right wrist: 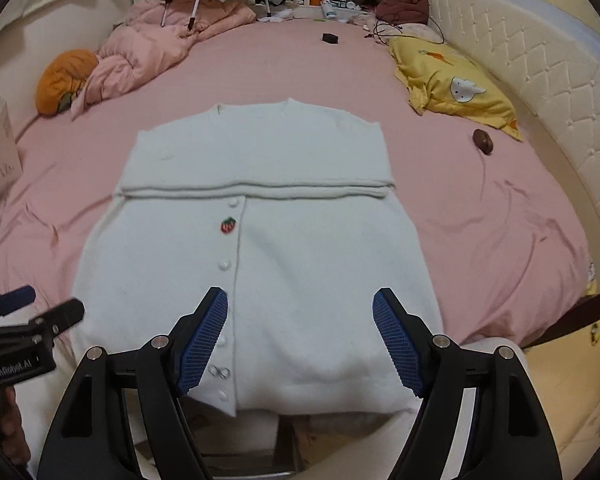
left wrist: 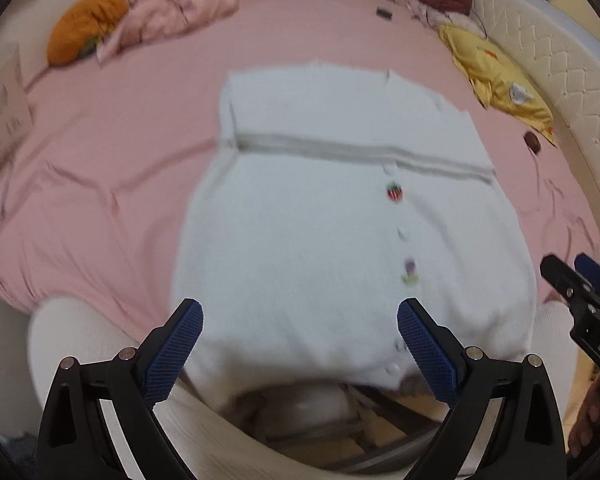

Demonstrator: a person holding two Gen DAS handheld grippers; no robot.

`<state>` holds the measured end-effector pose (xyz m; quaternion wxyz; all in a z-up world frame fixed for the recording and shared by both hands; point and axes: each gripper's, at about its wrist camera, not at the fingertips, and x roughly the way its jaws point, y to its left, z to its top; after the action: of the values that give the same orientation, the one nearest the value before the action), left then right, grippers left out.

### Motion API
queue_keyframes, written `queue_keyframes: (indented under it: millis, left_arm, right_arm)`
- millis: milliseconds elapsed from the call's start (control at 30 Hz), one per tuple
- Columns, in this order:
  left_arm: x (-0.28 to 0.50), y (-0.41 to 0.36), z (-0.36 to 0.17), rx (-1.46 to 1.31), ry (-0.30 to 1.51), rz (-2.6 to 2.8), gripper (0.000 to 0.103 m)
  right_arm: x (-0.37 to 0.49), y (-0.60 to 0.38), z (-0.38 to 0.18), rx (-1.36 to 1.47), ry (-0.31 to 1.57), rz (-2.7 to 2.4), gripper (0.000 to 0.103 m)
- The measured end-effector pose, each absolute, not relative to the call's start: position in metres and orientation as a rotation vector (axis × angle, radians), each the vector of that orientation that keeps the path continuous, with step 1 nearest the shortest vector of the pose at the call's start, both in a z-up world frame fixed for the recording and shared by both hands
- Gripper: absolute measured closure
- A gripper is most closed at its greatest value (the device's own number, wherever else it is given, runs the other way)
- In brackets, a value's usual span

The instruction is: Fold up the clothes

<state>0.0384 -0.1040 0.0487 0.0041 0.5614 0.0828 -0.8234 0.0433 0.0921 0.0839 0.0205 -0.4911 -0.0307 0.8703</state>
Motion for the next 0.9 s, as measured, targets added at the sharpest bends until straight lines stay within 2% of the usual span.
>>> queue_keyframes:
  millis: [467, 600, 733, 833, 900]
  left_arm:
    - [0.041, -0.096, 0.049, 1.797, 0.26, -2.566, 0.005]
    - [0.036, -0.105, 0.03, 1.765, 0.358, -2.605, 0.005]
    - [0.031, -0.11, -0.017, 1.839, 0.55, -2.6, 0.005]
    - [0.03, -0.107, -0.038, 1.918, 0.541, -2.572, 0.005]
    - [0.027, -0.111, -0.053, 1.984, 0.602, -2.506, 0.005]
  right_arm:
    - [0.033, 0.092, 0.082, -1.521, -0.184, 2.751, 0.028]
    - [0.012, 0.085, 0.078, -1.572, -0.188, 2.938, 0.028]
    - [-0.04, 0.055, 0.095, -1.541, -0.38, 3.109, 0.028]
    - [-0.089, 0.014, 0.098, -1.605, -0.569, 3.211, 0.028]
    - [-0.122, -0.022, 0.085, -1.714, -0.715, 3.236, 0.028]
